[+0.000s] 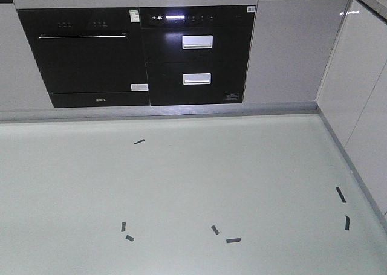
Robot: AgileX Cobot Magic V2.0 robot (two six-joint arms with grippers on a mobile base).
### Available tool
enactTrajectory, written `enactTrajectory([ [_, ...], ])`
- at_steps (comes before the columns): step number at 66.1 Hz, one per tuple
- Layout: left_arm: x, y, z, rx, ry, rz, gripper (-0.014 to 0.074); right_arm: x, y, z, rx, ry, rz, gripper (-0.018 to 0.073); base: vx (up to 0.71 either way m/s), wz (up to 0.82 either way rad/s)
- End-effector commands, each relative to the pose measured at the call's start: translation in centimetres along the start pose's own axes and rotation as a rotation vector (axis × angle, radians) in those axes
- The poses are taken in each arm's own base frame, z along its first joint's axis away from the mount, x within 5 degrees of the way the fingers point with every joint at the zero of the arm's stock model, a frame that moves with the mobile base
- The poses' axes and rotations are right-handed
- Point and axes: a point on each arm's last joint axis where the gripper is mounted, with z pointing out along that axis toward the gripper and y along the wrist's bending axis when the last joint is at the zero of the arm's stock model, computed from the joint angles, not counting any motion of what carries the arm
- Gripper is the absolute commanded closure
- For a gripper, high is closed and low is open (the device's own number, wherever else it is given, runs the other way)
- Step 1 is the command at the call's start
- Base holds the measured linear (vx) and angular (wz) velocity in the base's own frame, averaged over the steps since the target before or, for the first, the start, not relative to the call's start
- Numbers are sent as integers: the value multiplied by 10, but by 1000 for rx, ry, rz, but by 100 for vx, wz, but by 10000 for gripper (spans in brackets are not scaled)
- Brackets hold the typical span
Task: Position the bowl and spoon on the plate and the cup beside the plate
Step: 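Drive the base toward the counter with the spoon and bowl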
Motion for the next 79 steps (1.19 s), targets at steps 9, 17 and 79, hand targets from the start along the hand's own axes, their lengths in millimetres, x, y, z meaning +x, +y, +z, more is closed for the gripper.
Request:
enactTrajectory([
  [9,-13,-1,-3,8,-102,-7,603,-4,1,0,-11,-65,-9,566,0,0],
  [17,-13,-1,-3,8,-102,-7,603,-4,1,0,-11,-65,-9,566,0,0],
  [79,-13,-1,-3,8,-102,-7,603,-4,1,0,-11,-65,-9,566,0,0],
])
